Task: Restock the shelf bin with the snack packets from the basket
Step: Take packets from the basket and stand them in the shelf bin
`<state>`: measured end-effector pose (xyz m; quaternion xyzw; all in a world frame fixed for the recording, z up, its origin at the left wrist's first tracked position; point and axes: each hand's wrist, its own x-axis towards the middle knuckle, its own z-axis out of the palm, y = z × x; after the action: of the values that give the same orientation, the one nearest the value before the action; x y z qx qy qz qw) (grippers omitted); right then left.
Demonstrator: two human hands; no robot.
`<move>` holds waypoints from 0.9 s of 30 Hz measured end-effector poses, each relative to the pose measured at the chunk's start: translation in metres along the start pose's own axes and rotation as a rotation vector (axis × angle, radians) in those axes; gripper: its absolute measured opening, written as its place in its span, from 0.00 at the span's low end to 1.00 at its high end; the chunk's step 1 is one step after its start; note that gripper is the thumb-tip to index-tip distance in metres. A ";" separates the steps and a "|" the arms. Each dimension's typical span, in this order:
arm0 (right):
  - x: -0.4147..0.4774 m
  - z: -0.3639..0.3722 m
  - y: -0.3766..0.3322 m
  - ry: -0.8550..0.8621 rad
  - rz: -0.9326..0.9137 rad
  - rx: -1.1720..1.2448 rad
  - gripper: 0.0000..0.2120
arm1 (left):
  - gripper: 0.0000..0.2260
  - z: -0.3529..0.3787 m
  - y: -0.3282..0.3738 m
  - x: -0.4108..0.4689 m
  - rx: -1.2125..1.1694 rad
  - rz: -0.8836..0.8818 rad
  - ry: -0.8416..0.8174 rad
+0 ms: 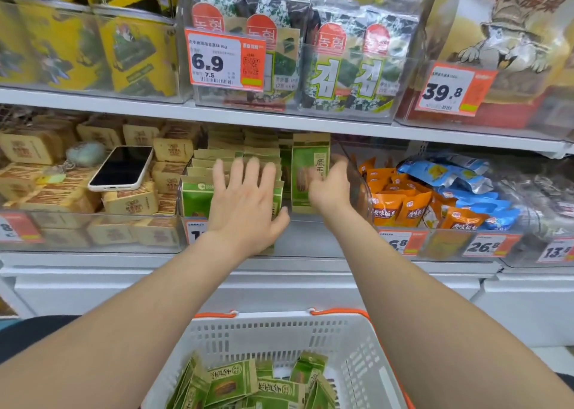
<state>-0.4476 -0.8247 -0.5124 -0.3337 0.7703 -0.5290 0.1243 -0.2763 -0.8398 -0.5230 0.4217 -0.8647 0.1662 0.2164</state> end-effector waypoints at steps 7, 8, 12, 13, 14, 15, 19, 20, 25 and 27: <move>0.035 0.029 0.002 -0.103 0.092 -0.047 0.30 | 0.28 0.003 0.003 0.017 0.015 0.028 0.064; 0.038 0.031 0.001 -0.117 0.093 -0.044 0.33 | 0.27 0.005 0.003 0.018 0.022 0.031 0.066; 0.054 0.040 0.003 -0.145 0.027 -0.185 0.29 | 0.26 0.009 0.002 0.021 0.035 0.038 0.078; 0.055 0.043 0.005 -0.145 0.019 -0.226 0.29 | 0.26 0.010 0.002 0.022 0.034 0.036 0.085; 0.055 0.044 0.006 -0.145 0.025 -0.264 0.30 | 0.26 0.010 0.002 0.022 0.036 0.034 0.091; 0.054 0.046 0.007 -0.146 0.029 -0.294 0.31 | 0.26 0.011 0.003 0.023 0.038 0.031 0.095; 0.049 0.047 0.009 -0.152 0.019 -0.386 0.30 | 0.26 0.011 0.005 0.023 0.051 0.022 0.106; 0.049 0.046 0.009 -0.146 0.025 -0.407 0.30 | 0.27 0.011 0.005 0.023 0.052 0.019 0.105; 0.045 0.028 0.006 -0.118 0.090 -0.397 0.15 | 0.29 0.006 0.005 0.020 0.034 -0.002 0.080; 0.038 0.019 0.004 -0.131 0.093 -0.425 0.17 | 0.32 0.004 0.007 0.018 0.007 -0.011 0.079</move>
<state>-0.4671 -0.8624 -0.5172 -0.3501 0.8692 -0.3258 0.1255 -0.2924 -0.8491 -0.5179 0.4203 -0.8526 0.1846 0.2499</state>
